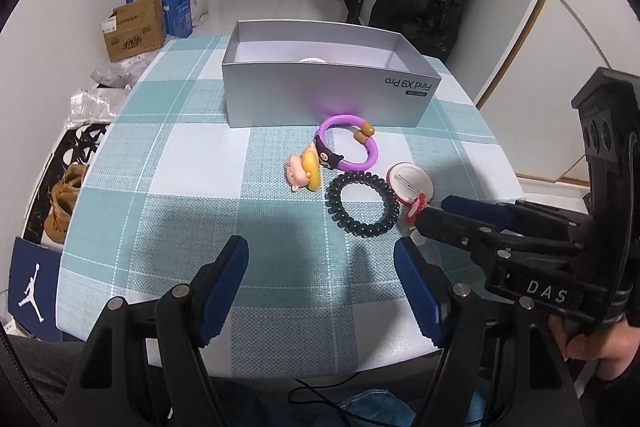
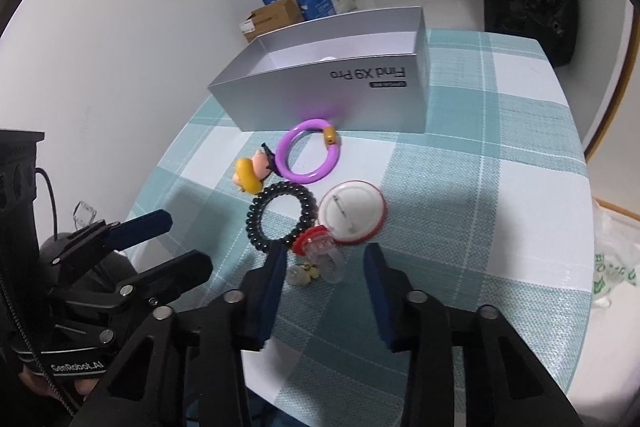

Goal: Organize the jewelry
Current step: 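Grasp the red clip with the right tool while the left grasps the small white charm, then carry the red clip and white charm into the box and open both tools, then withdraw both open tools from the box over the remaining jewelry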

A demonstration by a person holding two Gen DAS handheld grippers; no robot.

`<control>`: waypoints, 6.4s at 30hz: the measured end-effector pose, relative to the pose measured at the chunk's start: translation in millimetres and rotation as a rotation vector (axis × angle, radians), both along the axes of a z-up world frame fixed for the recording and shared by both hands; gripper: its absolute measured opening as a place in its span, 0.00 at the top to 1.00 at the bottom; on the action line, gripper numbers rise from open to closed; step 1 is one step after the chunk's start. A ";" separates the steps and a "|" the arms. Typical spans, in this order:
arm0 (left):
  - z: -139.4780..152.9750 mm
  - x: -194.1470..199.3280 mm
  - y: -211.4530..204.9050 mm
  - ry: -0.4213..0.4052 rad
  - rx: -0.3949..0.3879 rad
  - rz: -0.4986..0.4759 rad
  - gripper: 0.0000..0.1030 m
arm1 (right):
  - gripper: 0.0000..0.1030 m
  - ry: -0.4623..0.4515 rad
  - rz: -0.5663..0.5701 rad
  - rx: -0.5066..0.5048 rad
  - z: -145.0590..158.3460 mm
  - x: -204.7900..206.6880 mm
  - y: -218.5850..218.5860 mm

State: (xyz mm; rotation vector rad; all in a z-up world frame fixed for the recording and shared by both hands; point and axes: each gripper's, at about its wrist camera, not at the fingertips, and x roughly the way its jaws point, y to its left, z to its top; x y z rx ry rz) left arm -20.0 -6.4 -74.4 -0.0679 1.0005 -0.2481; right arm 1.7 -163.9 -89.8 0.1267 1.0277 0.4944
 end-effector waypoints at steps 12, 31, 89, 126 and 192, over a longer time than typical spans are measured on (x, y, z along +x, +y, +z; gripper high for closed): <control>-0.3 -2.0 -9.8 -0.010 0.009 -0.036 0.31 | 0.95 0.011 0.016 0.043 0.0 1.4 1.8; -4.9 -0.1 -35.4 0.025 -0.038 -0.112 0.31 | 0.95 -0.001 -0.099 0.162 17.4 5.4 -38.5; 35.8 56.2 -2.3 -0.059 -0.149 0.044 0.93 | 0.95 -0.117 -0.134 0.261 58.1 34.3 -32.5; 14.5 152.1 16.1 0.035 -0.210 0.014 0.93 | 0.95 -0.028 -0.042 0.250 35.0 134.9 2.0; -12.0 61.1 24.9 0.102 -0.056 -0.018 0.45 | 0.20 -0.130 -0.149 0.186 40.1 24.0 -31.1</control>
